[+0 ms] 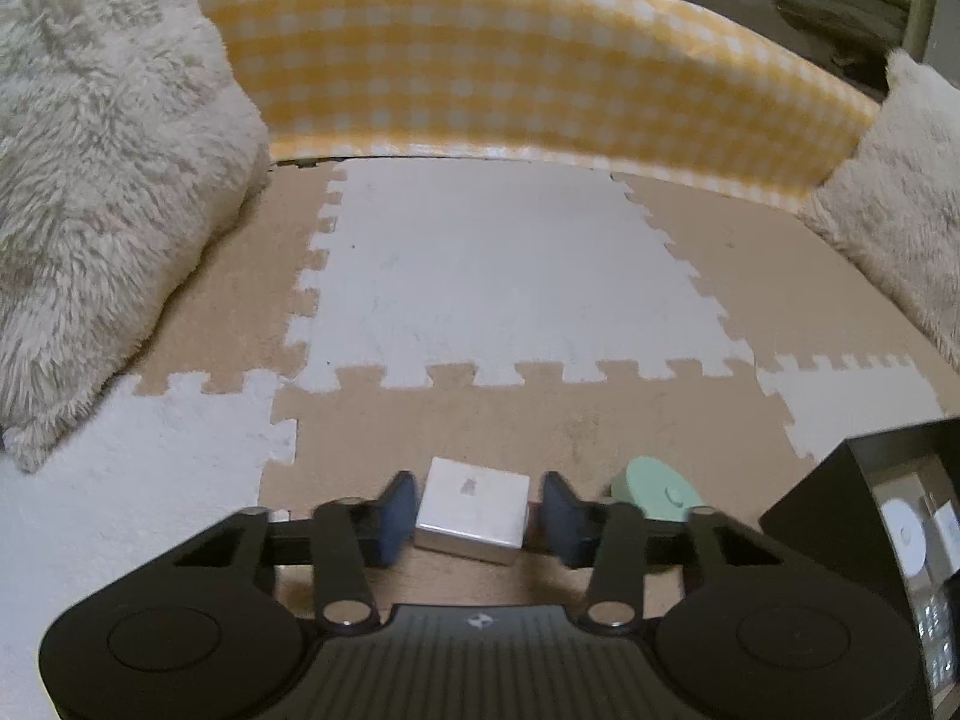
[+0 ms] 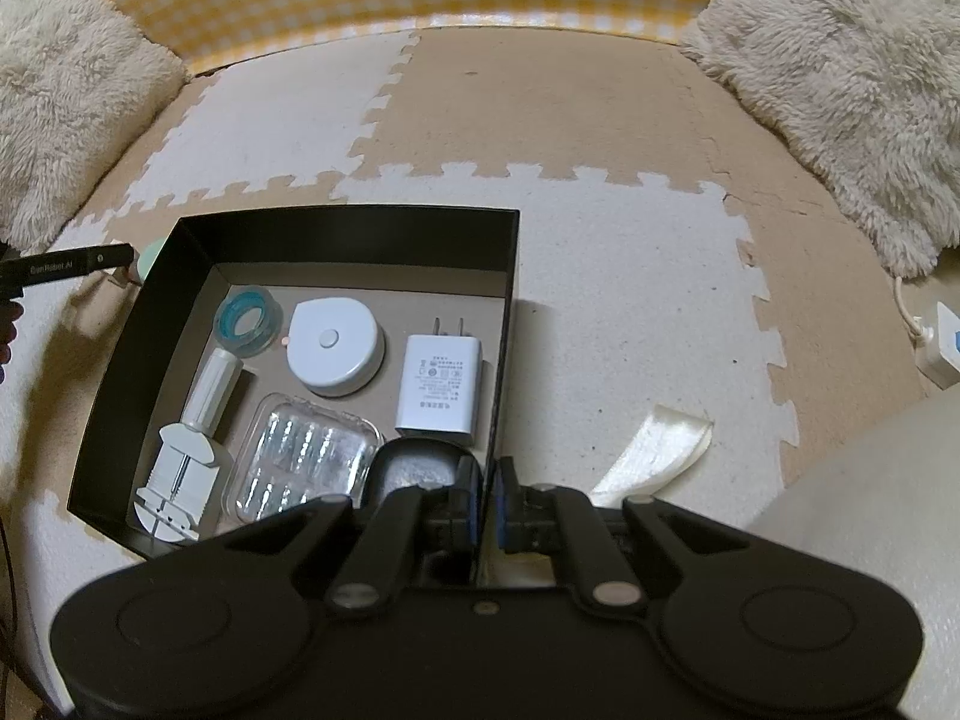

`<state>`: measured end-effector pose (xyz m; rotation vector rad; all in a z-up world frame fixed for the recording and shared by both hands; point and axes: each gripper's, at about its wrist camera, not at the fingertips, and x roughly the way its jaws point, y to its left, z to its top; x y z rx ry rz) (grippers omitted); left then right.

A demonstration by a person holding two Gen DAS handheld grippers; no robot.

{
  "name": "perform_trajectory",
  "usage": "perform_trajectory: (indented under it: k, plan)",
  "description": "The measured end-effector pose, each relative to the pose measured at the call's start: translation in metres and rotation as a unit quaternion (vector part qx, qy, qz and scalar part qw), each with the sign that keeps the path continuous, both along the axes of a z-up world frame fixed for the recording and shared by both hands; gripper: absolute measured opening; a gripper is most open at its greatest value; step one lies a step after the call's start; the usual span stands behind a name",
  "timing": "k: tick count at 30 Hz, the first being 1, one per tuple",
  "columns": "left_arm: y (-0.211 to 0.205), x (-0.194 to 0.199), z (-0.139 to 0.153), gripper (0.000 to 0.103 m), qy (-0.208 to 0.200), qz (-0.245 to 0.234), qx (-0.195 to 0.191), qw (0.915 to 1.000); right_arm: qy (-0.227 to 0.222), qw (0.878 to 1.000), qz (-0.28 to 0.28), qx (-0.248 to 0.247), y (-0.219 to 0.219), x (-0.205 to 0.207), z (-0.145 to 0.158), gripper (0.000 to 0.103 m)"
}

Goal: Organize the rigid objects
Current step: 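Move the left gripper back over the white cube with brown cylinder, then close the left gripper across the white cube and brown cylinder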

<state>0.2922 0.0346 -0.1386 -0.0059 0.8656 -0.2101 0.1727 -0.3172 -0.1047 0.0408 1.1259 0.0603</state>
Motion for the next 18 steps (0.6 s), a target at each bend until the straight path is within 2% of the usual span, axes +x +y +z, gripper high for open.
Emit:
perform_trajectory:
  k: [8,10,11,12,13,17,18]
  plan:
    - [-0.002,-0.006,0.005,0.04,0.017,0.0,0.008,0.9998,0.0,1.0,0.0,0.001,0.0,0.0,0.0,0.006]
    - [-0.001,-0.011,0.008,0.036,0.023,-0.005,0.01,0.9997,0.0,1.0,0.0,0.001,0.001,0.0,-0.001,0.006]
    - [0.0,-0.014,0.011,0.031,0.026,-0.006,0.01,0.9996,0.0,1.0,0.0,0.001,0.0,0.0,0.0,0.006]
    - [0.001,-0.016,0.014,0.014,0.027,-0.007,0.011,0.9996,0.0,1.0,0.0,0.001,0.001,0.0,0.0,0.006]
    - [0.002,-0.018,0.016,0.001,0.032,-0.01,0.013,0.9993,0.0,1.0,0.0,0.001,0.001,0.0,0.0,0.006]
    - [0.002,-0.027,0.017,0.004,0.045,-0.022,0.011,0.9987,0.0,1.0,0.001,0.0,0.001,0.0,0.0,0.006]
    - [0.001,-0.029,0.016,0.017,0.043,-0.02,0.012,0.9988,0.0,1.0,0.001,0.0,0.001,0.0,0.0,0.006]
